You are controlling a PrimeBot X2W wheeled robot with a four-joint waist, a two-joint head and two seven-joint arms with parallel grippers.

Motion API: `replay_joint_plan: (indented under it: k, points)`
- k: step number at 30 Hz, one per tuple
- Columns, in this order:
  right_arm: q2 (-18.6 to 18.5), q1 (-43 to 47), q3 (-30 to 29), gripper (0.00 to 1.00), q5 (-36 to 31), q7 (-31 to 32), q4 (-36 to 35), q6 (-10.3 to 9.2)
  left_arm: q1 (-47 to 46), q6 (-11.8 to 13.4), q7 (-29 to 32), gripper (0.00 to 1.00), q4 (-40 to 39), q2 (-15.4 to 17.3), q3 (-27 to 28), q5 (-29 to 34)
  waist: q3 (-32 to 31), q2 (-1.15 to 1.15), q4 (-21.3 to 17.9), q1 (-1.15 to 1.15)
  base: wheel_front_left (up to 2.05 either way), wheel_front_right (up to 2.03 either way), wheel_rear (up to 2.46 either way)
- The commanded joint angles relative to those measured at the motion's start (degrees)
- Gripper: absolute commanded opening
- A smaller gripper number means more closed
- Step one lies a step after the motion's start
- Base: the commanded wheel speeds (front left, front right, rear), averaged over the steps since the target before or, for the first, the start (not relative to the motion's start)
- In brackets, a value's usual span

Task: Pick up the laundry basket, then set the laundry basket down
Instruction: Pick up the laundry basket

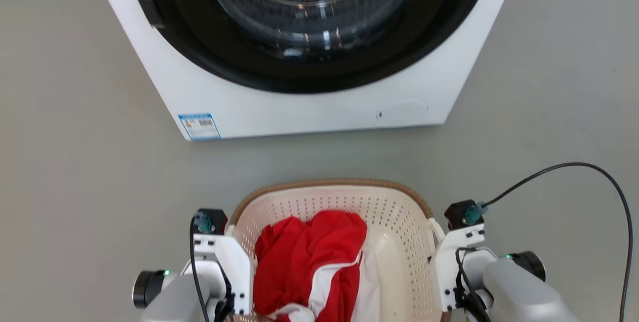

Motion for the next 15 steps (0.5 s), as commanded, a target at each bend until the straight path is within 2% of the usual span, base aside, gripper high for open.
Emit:
replay_joint_plan:
  k: [1,15]
  points:
    - [2.23,1.07,1.31,0.0,0.78,-0.15,-1.86,1.01,-0.2,0.13,-0.22,0.0,-1.87,-0.03,0.56,-0.98,-2.11,0.0,0.82,0.0,0.0,0.0,0.0]
    - [2.23,4.47,5.12,0.0,2.74,1.69,-2.74,1.01,3.83,1.5,0.09,0.0,-1.79,-0.04,-2.8,-5.66,-7.72,0.0,0.33,0.0,0.0,0.0,0.0]
